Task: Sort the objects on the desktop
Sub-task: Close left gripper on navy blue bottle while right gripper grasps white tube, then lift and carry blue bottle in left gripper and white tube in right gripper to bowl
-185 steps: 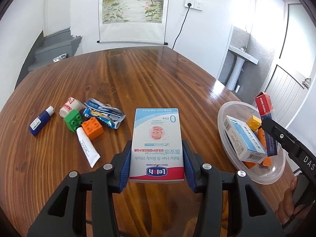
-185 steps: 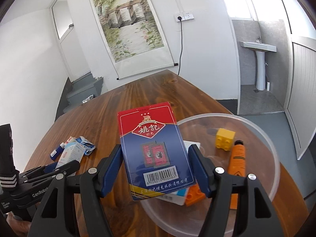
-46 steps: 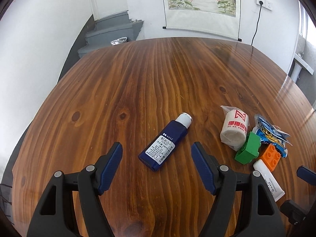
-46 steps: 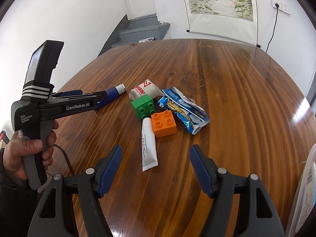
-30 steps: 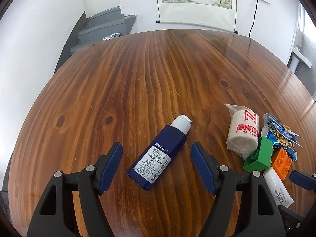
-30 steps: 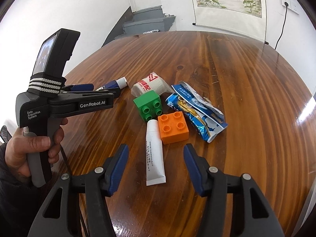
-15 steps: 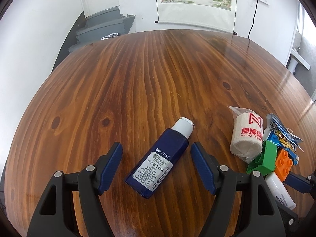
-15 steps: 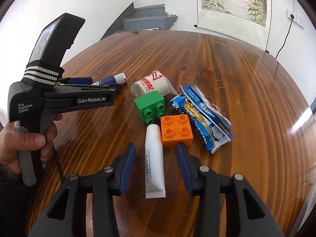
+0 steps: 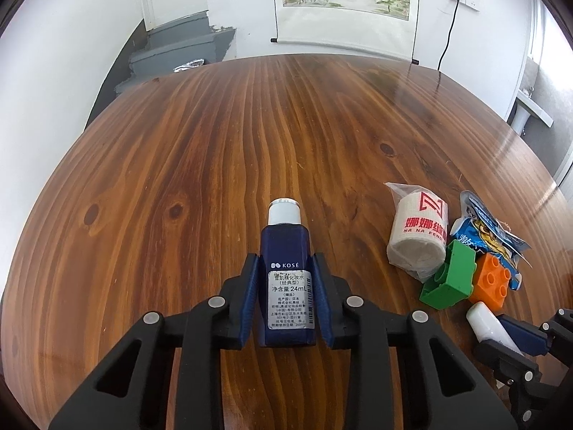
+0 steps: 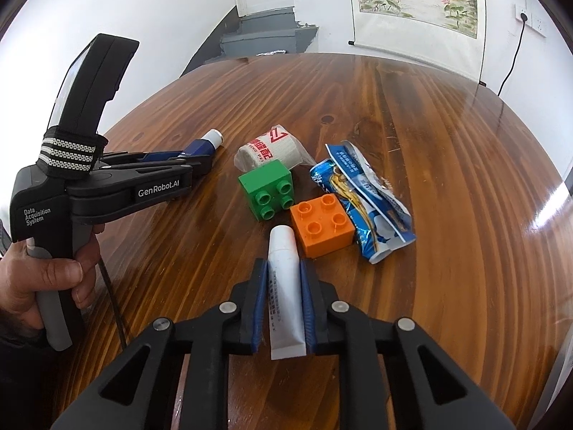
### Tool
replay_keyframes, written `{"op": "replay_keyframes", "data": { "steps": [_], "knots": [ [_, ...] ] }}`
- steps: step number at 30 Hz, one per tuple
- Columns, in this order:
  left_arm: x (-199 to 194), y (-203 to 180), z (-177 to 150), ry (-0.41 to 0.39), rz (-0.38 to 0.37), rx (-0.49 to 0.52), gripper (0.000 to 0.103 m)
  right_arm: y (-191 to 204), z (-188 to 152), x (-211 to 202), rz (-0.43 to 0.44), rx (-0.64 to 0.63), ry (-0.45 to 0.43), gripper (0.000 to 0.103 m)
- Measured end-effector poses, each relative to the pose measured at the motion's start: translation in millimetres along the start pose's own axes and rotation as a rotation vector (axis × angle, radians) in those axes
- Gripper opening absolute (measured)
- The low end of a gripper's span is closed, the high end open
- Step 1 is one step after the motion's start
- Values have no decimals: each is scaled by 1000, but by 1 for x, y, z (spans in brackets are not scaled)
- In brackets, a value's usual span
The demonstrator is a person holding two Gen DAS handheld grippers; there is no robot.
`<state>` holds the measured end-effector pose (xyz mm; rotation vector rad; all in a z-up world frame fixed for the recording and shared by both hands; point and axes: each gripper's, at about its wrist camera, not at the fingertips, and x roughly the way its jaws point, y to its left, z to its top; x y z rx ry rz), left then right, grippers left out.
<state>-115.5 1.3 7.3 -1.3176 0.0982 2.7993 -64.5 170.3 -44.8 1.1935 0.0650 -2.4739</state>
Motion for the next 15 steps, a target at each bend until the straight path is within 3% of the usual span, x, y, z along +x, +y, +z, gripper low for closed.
{"op": "replay_keyframes", "data": {
  "steps": [8, 15],
  "knots": [
    [-7, 3, -5, 11, -25, -33, 32, -13, -4, -26, 43, 63, -35, 21],
    [-36, -2, -13, -47, -12, -55, 32, -19, -12, -48, 54, 95, -66, 21]
  ]
}}
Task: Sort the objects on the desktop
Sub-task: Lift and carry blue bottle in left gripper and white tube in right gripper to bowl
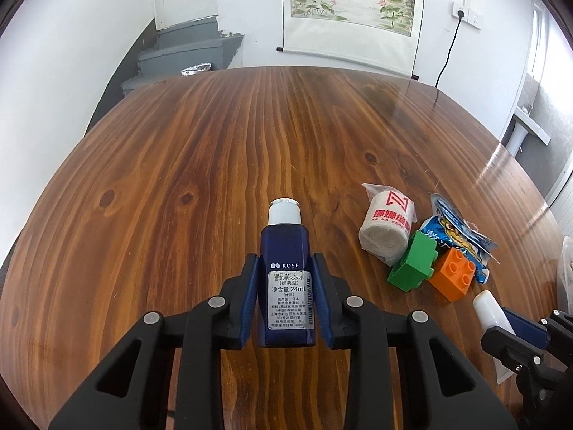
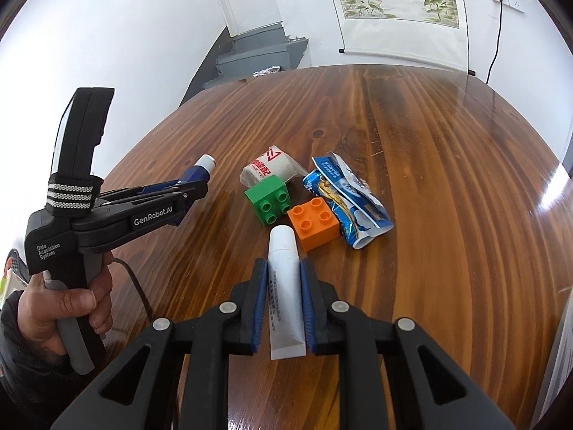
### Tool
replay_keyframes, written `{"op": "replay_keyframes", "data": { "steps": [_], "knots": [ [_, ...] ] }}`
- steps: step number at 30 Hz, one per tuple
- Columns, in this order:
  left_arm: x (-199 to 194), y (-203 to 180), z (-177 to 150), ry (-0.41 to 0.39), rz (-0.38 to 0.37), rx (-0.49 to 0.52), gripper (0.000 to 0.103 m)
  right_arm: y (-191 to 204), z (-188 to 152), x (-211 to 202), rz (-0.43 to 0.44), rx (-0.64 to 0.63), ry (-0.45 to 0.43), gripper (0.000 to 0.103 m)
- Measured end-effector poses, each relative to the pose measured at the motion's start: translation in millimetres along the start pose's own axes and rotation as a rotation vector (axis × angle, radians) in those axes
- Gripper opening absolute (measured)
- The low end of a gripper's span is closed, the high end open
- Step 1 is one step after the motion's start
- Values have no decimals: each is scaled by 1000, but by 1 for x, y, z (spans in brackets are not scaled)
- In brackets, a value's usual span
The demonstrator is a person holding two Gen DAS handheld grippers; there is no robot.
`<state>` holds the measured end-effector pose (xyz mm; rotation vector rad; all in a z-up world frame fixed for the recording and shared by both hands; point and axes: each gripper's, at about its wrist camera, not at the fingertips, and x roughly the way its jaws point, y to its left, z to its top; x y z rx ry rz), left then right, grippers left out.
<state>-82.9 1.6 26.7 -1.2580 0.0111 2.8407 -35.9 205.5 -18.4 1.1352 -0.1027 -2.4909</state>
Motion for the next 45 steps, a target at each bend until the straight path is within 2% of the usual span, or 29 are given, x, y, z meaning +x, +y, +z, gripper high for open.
{"op": "replay_keyframes", "data": {
  "steps": [5, 13, 30, 45],
  "knots": [
    [-27, -10, -3, -68, 8, -2, 32, 0, -3, -11, -25, 10, -33, 21],
    [-55, -32, -14, -116, -54, 7, 32, -14, -16, -36, -49, 67, -81, 21],
    [-77, -101, -43, -98, -187, 78, 32, -53, -42, -98, -115, 189, -199, 21],
    [-86, -166, -55, -56, -289, 167, 32, -113, -70, -157, -186, 333, -290, 21]
  ]
}}
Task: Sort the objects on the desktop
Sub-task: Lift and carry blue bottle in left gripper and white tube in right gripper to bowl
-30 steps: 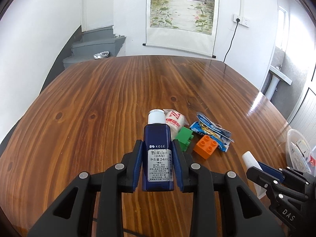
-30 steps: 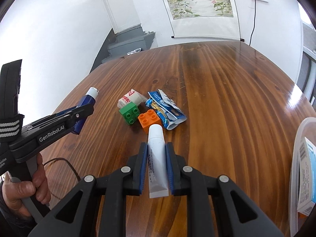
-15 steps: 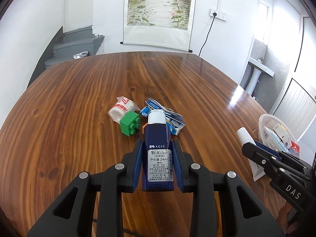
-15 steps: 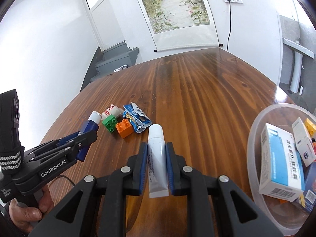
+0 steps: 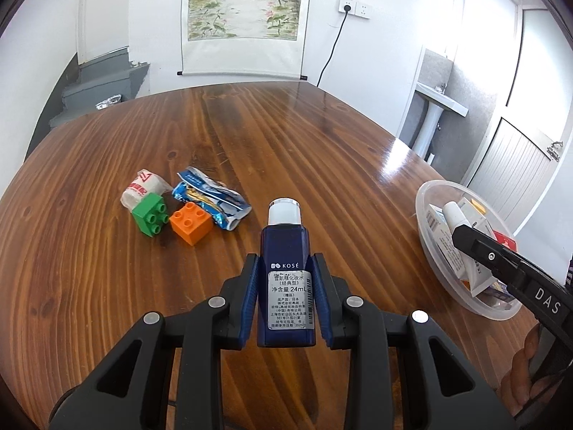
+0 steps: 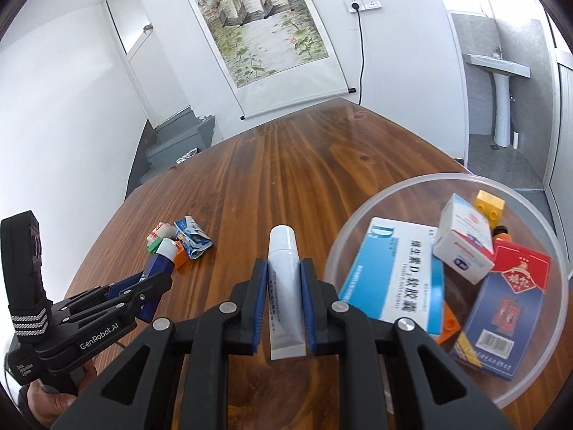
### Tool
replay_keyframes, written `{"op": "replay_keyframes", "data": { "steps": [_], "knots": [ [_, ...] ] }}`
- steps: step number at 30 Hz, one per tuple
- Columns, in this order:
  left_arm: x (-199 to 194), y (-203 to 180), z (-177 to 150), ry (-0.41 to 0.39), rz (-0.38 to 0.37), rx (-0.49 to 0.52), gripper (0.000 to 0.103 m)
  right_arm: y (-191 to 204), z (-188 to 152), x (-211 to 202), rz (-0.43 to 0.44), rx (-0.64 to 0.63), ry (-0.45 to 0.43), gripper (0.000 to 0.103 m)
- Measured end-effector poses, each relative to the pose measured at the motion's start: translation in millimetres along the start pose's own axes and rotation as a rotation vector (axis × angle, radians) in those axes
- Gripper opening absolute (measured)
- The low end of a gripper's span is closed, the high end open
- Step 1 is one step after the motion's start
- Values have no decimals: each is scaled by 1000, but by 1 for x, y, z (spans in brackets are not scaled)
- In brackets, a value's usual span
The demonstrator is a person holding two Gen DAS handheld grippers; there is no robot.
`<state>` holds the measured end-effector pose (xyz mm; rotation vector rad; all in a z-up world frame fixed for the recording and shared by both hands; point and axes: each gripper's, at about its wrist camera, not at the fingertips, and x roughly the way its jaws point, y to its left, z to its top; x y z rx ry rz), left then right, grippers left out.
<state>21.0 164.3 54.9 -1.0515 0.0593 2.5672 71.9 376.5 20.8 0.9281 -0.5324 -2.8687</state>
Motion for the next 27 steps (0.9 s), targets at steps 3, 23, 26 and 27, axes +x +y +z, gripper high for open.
{"op": "replay_keyframes", "data": {
  "steps": [3, 23, 26, 27],
  "knots": [
    [1, -17, 3, 7, -22, 23, 32, -16, 1, -11, -28, 28, -30, 21],
    [8, -128, 18, 22, -210, 160, 32, -86, 11, -34, -117, 112, -90, 21],
    [10, -142, 18, 21, -223, 193, 32, -93, 11, -35, -122, 123, -93, 21],
    [10, -146, 18, 21, -227, 203, 32, -94, 11, -35, -123, 125, -94, 21]
  ]
}}
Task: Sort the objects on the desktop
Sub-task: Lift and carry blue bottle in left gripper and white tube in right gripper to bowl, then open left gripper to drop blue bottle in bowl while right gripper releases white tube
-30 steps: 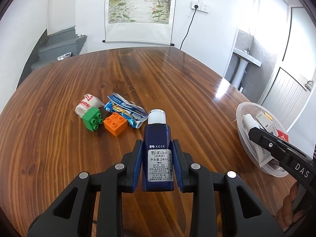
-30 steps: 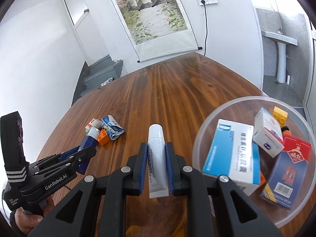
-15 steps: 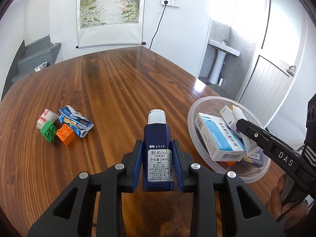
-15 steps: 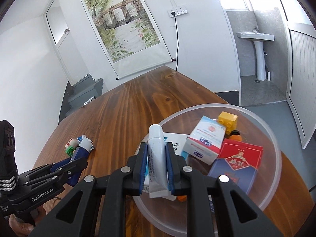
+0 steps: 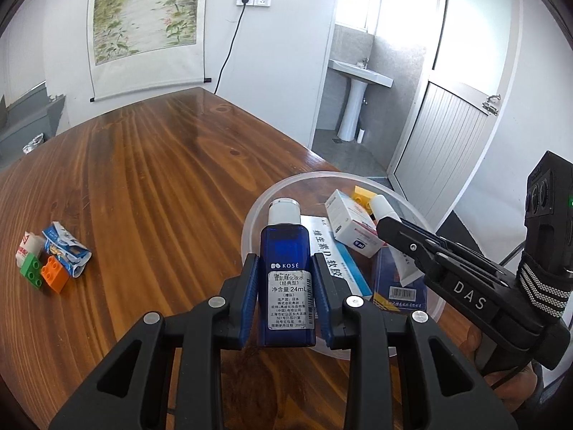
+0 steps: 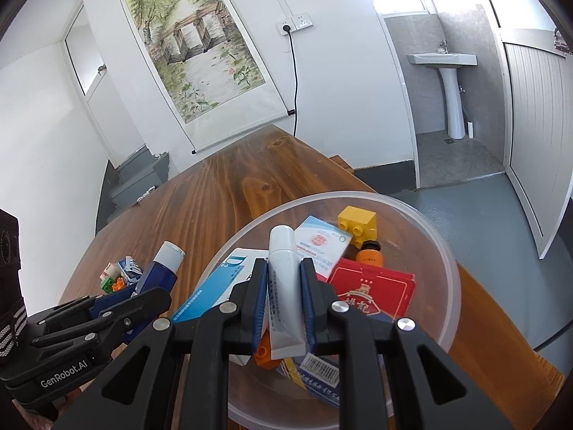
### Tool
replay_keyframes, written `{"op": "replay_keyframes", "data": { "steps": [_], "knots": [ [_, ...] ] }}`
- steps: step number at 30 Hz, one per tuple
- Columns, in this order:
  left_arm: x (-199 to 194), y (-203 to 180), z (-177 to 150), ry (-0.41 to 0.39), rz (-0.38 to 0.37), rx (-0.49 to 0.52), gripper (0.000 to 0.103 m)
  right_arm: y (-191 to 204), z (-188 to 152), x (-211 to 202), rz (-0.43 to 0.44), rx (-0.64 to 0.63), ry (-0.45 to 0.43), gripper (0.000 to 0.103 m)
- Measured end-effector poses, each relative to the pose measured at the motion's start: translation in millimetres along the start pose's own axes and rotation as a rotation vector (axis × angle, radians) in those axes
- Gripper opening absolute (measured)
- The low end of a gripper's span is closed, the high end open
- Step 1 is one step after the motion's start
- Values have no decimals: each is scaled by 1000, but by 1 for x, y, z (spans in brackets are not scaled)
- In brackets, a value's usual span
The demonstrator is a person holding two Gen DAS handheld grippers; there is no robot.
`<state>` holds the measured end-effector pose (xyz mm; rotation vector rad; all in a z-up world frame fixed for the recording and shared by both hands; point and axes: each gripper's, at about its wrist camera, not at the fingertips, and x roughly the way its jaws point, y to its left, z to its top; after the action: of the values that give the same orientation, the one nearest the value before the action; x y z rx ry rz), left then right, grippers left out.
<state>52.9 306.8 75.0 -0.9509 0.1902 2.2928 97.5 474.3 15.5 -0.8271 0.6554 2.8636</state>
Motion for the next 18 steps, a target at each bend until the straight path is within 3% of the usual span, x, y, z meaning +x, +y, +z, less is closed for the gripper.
{"op": "replay_keyframes", "data": {
  "steps": [8, 10, 11, 12, 18],
  "knots": [
    [8, -19, 7, -5, -25, 38, 32, -8, 0, 0, -18, -2, -11, 21],
    [13, -20, 8, 5, -46, 31, 41, -14, 1, 0, -35, 16, -15, 21],
    [15, -20, 9, 5, -49, 26, 55, -17, 1, -1, -48, 30, -22, 21],
    [14, -20, 9, -9, -46, 22, 63, -21, 1, 0, -60, 41, -22, 21],
    [3, -19, 12, -68, -43, 24, 63, -32, 1, -2, -73, 70, -15, 21]
  ]
}}
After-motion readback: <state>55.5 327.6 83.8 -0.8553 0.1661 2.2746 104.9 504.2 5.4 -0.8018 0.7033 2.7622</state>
